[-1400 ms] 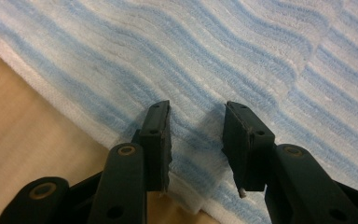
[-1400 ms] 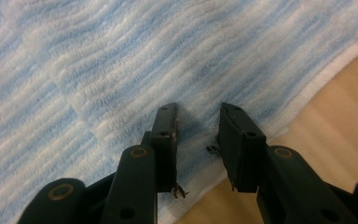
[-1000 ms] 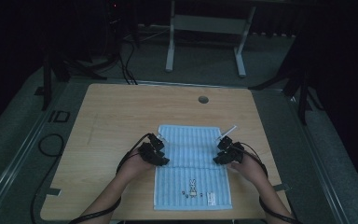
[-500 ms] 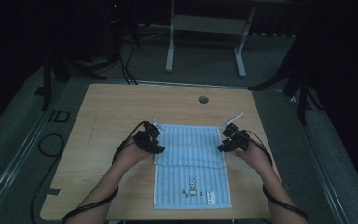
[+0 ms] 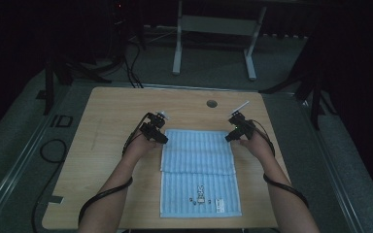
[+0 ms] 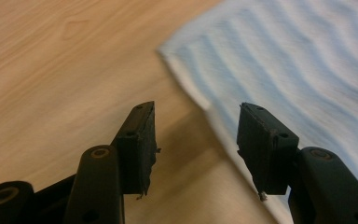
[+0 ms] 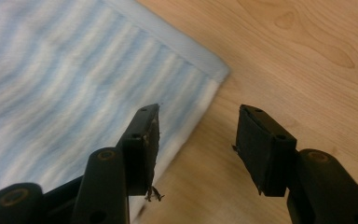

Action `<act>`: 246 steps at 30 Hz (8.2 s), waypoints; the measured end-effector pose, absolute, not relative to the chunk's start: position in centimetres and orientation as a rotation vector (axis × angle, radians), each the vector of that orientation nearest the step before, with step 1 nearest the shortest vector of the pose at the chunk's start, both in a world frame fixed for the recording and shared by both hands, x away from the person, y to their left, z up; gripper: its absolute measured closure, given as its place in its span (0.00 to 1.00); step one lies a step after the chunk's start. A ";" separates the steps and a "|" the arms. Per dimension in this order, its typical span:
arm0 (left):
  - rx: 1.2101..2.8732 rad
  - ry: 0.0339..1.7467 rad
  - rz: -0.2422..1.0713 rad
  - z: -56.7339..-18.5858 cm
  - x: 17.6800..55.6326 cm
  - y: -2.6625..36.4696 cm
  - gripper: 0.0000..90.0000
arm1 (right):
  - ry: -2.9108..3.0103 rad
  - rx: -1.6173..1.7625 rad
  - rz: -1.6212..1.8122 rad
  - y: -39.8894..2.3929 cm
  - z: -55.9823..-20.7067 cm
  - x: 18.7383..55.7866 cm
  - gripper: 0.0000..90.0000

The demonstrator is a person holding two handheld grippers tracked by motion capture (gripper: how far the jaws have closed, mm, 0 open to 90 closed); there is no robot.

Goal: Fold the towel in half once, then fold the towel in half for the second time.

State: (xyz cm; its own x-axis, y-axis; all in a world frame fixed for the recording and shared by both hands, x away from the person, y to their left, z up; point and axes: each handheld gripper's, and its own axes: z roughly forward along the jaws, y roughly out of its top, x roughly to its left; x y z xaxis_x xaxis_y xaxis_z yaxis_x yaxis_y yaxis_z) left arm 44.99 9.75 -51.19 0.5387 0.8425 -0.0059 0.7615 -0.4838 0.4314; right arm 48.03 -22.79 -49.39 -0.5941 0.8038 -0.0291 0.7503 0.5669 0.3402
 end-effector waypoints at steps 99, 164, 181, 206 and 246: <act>2.112 0.867 0.087 -49.7 30.9 10.8 0.96 | 2.615 0.959 0.925 -27.1 -48.2 31.9 0.96; 2.339 0.867 0.031 -51.2 30.9 11.7 0.47 | 2.679 0.947 0.840 -28.2 -47.6 30.7 0.60; 2.281 1.004 0.138 -50.2 39.2 11.5 0.32 | 2.627 1.138 0.804 -28.1 -46.9 39.9 0.51; 2.356 1.046 0.088 -53.1 41.9 9.1 0.54 | 2.687 1.333 0.705 -26.5 -50.5 44.5 0.60; 2.147 0.797 0.198 -45.5 31.3 10.8 0.96 | 2.585 0.954 0.911 -27.8 -43.5 31.4 0.97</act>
